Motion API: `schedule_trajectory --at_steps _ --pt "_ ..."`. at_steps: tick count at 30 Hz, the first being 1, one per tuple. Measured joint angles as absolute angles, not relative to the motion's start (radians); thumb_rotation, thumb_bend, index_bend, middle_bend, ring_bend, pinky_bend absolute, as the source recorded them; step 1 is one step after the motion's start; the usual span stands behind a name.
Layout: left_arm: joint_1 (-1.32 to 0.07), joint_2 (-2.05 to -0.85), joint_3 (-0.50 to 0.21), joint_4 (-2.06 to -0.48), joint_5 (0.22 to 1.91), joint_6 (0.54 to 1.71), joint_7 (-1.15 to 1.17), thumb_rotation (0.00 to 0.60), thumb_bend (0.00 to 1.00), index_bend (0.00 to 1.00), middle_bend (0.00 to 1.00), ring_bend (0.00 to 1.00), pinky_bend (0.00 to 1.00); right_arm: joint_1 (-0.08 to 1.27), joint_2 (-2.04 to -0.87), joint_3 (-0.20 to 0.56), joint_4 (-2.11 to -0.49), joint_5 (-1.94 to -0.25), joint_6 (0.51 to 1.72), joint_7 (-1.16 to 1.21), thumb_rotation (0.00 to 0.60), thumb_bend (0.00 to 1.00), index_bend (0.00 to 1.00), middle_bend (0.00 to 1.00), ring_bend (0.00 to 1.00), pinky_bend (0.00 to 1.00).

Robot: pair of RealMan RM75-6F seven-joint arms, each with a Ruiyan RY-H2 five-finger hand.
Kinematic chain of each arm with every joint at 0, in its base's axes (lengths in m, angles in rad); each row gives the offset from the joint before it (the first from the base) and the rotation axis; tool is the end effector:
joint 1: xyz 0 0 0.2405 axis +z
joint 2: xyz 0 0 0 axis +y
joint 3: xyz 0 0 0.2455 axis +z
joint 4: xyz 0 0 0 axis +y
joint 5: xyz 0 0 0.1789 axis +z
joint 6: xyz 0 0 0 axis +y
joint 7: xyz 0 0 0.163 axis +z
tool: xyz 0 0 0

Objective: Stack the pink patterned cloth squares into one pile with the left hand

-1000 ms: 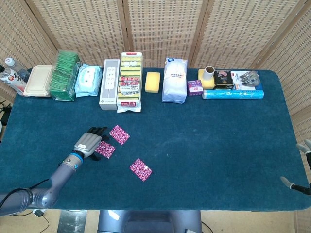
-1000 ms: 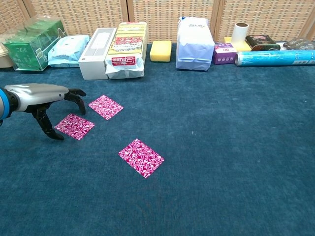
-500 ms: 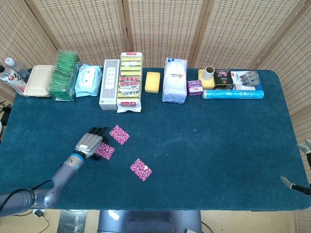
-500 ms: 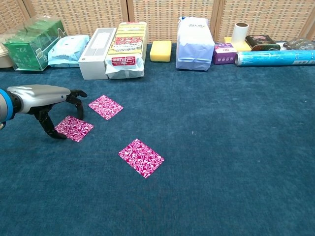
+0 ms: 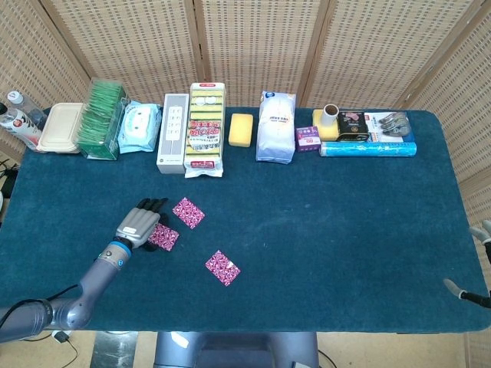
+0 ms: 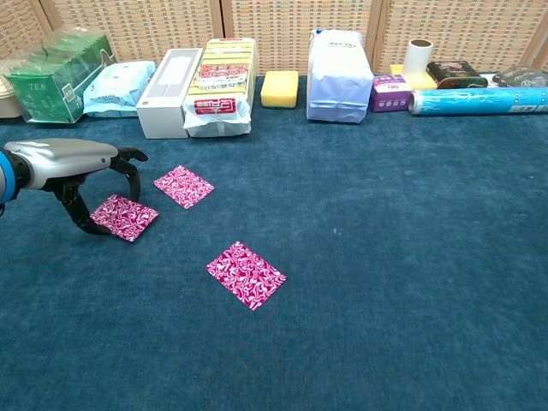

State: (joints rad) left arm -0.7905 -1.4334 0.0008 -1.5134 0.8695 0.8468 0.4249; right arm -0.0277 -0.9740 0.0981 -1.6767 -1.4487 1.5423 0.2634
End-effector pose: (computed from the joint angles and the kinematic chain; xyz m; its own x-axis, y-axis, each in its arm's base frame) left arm -0.1984 0.3327 0.0079 0.5586 0.4699 0.6835 0.8292 -0.2991 -0.4721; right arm -0.3025 -0.1707 0.2398 0.2239 0.0895 0.9705 -0.9701 0.1160 0.2131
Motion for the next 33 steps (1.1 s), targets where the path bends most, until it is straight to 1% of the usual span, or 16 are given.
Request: schedule_trajectory --at_steps 10,14,20,24,29,33 --pt "-0.808 -1.434 -0.04 -1.499 0.877 0.87 0.443 0.6 0.2 0.38 0.0 0.0 0.03 -0.022 -0.98 0.097 -1.677 -1.444 1.531 0.245 0.6 0.04 0.14 0.05 0.0 0.0" --pt "-0.842 -1.445 -0.072 -1.472 0.864 0.842 0.452 0.6 0.2 0.38 0.0 0.0 0.03 -0.017 -0.984 0.102 -1.676 -1.426 1.519 0.229 0.6 0.04 0.14 0.05 0.0 0.0" --pt "-0.891 -1.478 -0.095 -1.403 0.848 0.778 0.459 0.6 0.2 0.38 0.0 0.0 0.03 -0.007 -0.994 0.113 -1.678 -1.392 1.502 0.193 0.6 0.04 0.14 0.05 0.0 0.0" --pt "-0.914 -1.502 -0.104 -1.355 0.852 0.731 0.441 0.6 0.2 0.38 0.0 0.0 0.03 -0.005 -1.004 0.122 -1.678 -1.381 1.508 0.167 0.6 0.04 0.14 0.05 0.0 0.0" --pt "-0.935 -1.521 -0.107 -1.3 0.896 0.679 0.395 0.6 0.2 0.38 0.0 0.0 0.03 -0.007 -1.02 0.132 -1.677 -1.371 1.529 0.133 0.6 0.04 0.14 0.05 0.0 0.0" --pt "-0.946 -1.528 -0.11 -1.274 0.921 0.655 0.37 0.6 0.2 0.38 0.0 0.0 0.03 -0.007 -1.029 0.138 -1.675 -1.364 1.537 0.114 0.6 0.04 0.14 0.05 0.0 0.0"
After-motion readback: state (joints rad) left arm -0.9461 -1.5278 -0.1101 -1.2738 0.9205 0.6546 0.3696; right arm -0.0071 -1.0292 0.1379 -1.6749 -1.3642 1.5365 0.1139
